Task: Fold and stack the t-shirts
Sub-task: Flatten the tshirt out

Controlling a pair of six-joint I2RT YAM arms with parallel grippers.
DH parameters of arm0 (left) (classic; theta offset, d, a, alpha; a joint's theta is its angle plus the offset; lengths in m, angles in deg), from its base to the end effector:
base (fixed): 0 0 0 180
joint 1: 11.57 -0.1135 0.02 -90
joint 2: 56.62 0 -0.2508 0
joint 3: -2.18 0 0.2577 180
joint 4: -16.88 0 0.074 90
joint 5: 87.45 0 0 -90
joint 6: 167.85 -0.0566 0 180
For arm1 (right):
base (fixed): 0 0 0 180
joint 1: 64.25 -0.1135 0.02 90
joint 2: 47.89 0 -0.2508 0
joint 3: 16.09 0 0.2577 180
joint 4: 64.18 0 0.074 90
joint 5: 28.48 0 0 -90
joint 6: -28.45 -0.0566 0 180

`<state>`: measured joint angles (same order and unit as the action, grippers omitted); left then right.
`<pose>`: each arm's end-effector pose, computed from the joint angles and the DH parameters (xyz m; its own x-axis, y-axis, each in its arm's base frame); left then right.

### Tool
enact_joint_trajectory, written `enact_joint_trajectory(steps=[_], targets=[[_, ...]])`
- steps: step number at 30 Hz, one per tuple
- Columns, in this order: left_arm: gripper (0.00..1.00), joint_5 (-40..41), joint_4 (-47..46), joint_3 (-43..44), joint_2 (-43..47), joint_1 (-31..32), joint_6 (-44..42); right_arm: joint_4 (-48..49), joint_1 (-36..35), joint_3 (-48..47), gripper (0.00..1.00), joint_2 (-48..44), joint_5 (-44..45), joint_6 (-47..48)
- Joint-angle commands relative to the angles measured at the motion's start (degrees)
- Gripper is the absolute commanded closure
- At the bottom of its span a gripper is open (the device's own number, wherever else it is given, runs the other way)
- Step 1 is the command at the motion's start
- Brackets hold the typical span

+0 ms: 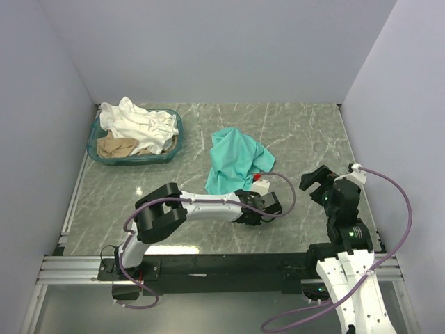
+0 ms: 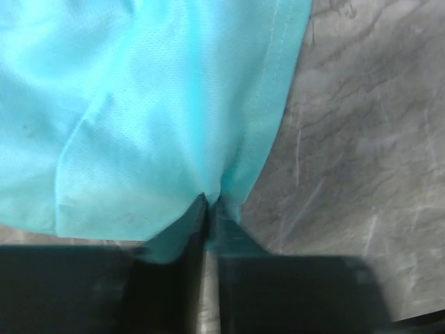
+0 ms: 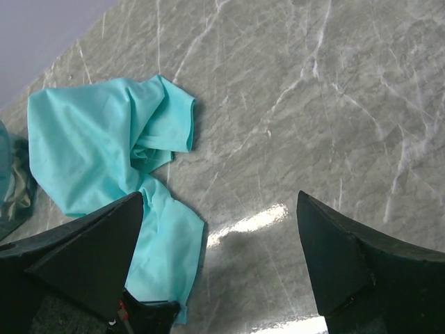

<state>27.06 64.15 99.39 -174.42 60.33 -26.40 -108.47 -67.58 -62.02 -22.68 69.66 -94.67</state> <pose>0.1545 -0.3972 0.1285 -0.8177 0.2114 -0.5354 0.2837 0.9573 -0.0553 0.1535 0.0009 0.2595 -0.2950 0.5246 -0.7986 0.2785 0.8467 0.4534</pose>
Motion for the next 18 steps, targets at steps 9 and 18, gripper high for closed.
enact_joint_trajectory(steps=[9, 18], targets=[[0.99, 5.6, 3.8, -17.5, 12.9, -7.2, 8.1, 2.4, 0.3, 0.0, 0.06, 0.7, 0.1, 0.6], [0.99, 11.1, 5.3, -30.6, 31.7, -18.5, 11.4, 4.2, -1.3, -1.2, 0.1, 9.7, -10.9, 6.5]])
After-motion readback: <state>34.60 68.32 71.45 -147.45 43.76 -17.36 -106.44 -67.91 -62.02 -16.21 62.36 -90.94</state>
